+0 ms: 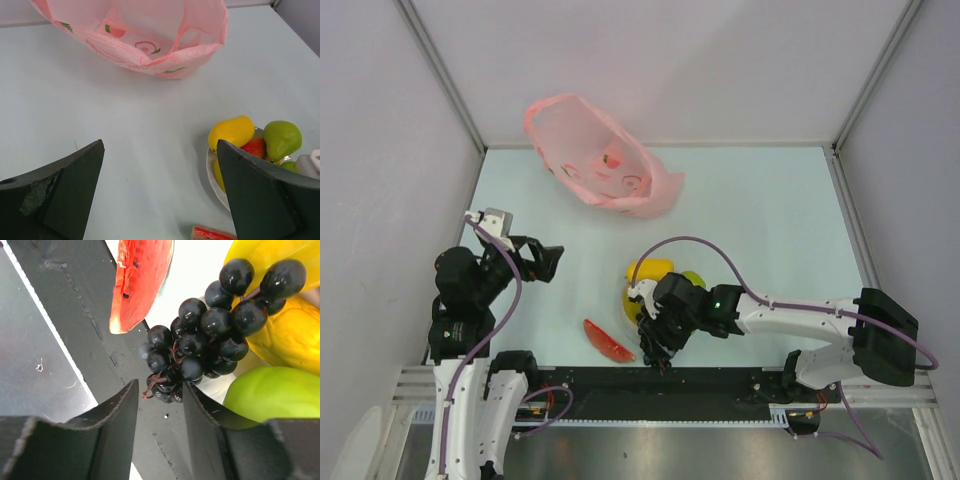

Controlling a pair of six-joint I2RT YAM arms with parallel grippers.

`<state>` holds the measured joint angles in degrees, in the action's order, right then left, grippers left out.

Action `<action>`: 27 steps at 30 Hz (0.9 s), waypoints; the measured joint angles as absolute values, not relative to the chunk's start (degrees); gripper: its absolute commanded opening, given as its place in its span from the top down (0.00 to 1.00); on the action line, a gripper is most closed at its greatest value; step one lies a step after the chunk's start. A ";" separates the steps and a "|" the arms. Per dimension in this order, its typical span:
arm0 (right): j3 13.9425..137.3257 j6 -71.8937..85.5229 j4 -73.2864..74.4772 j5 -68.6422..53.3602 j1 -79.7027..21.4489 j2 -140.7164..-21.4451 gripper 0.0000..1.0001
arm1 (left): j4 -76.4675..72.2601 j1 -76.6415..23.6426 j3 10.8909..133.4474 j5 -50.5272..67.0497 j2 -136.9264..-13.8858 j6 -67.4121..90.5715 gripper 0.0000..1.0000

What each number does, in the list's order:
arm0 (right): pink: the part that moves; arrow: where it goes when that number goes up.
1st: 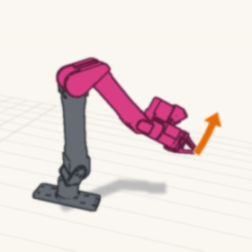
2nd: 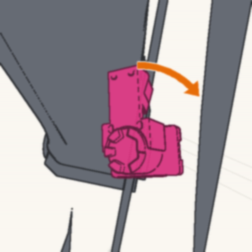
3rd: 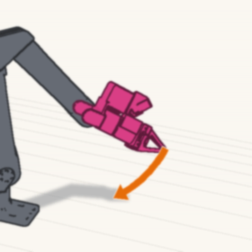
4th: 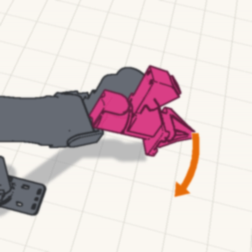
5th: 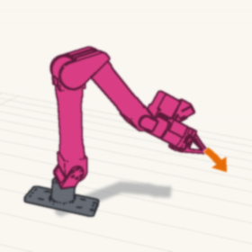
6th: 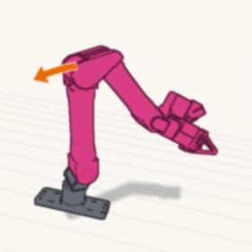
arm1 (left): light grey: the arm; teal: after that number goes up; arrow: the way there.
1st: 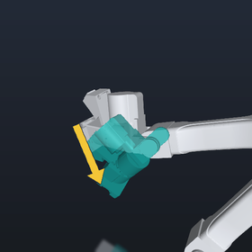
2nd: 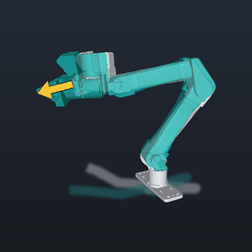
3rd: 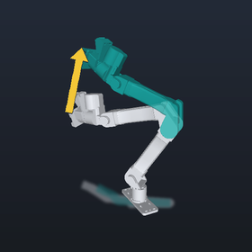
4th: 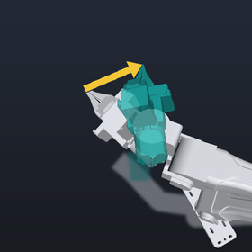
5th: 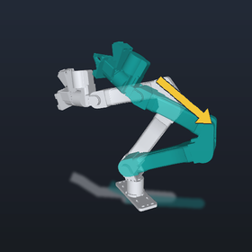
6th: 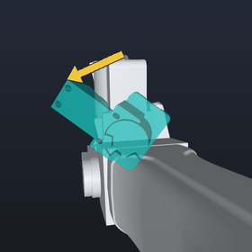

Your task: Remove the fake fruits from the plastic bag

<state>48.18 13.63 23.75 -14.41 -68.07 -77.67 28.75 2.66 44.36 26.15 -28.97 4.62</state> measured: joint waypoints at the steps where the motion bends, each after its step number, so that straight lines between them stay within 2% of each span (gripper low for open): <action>1: 48.31 13.78 23.62 -14.26 -68.18 -78.04 0.69 | 28.69 2.66 44.36 26.20 -28.99 4.69 0.00; 2: 48.42 13.89 23.53 -13.89 -68.29 -78.37 0.74 | 28.60 2.66 44.34 26.22 -29.02 4.75 0.00; 3: 48.47 14.00 23.44 -13.61 -68.40 -78.70 0.84 | 28.38 2.66 44.29 26.24 -29.06 4.97 0.00; 5: 48.49 14.20 23.42 -12.64 -68.55 -79.26 0.96 | 28.01 2.66 44.10 26.28 -29.12 5.17 0.00; 6: 48.51 14.46 23.42 -12.25 -68.55 -79.66 1.00 | 27.88 2.66 43.90 26.28 -29.12 5.26 0.00; 12: 50.39 13.34 24.64 -12.25 -68.93 -80.05 1.00 | 27.59 2.68 43.66 26.33 -29.26 5.78 0.00; 27: 68.20 2.39 30.74 -15.75 -69.21 -77.30 1.00 | 28.01 3.05 45.36 27.92 -34.74 6.13 0.00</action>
